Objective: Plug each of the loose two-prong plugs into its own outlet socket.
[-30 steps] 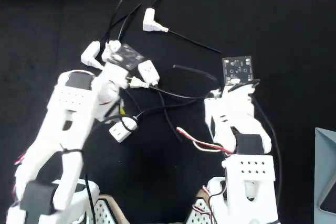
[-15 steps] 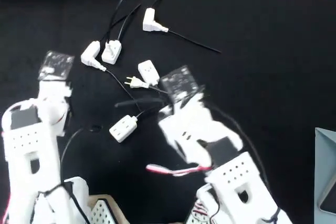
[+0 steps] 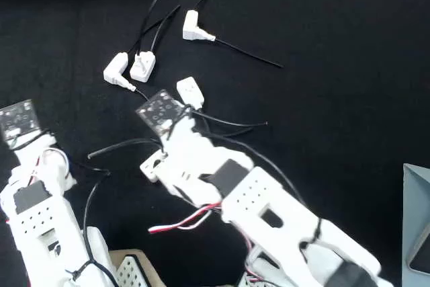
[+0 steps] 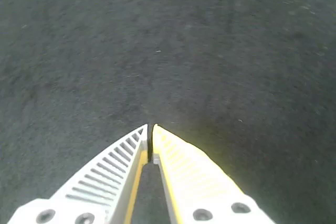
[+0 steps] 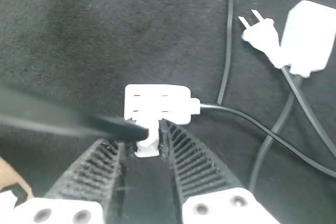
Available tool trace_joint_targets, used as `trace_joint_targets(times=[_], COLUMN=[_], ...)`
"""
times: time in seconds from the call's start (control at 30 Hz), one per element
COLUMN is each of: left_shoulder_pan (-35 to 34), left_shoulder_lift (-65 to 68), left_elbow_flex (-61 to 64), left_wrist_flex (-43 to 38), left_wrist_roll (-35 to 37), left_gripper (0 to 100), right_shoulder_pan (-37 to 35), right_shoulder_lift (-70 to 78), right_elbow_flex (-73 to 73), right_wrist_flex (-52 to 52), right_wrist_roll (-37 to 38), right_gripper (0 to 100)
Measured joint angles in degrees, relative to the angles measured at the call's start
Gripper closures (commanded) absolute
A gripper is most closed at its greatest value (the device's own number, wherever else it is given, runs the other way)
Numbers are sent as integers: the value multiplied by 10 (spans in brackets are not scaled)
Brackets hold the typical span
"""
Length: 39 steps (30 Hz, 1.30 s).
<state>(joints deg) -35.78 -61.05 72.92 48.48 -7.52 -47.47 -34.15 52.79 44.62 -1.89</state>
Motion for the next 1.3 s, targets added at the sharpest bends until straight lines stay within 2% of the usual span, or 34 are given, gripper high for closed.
trace_joint_targets(times=[0.37,0.83,1.3], left_shoulder_pan=[-7,-7,-7], left_shoulder_lift=[-10,-10,-10], left_elbow_flex=[21,22,22], left_wrist_flex=[-18,-23,-23], left_wrist_roll=[7,7,7], left_gripper=[964,964,964], right_shoulder_pan=[-8,-33,-24], right_shoulder_lift=[141,185,187], right_elbow_flex=[-10,-42,-42], right_wrist_flex=[-121,-120,-113], right_wrist_roll=[-2,-22,-40], right_gripper=[986,986,986])
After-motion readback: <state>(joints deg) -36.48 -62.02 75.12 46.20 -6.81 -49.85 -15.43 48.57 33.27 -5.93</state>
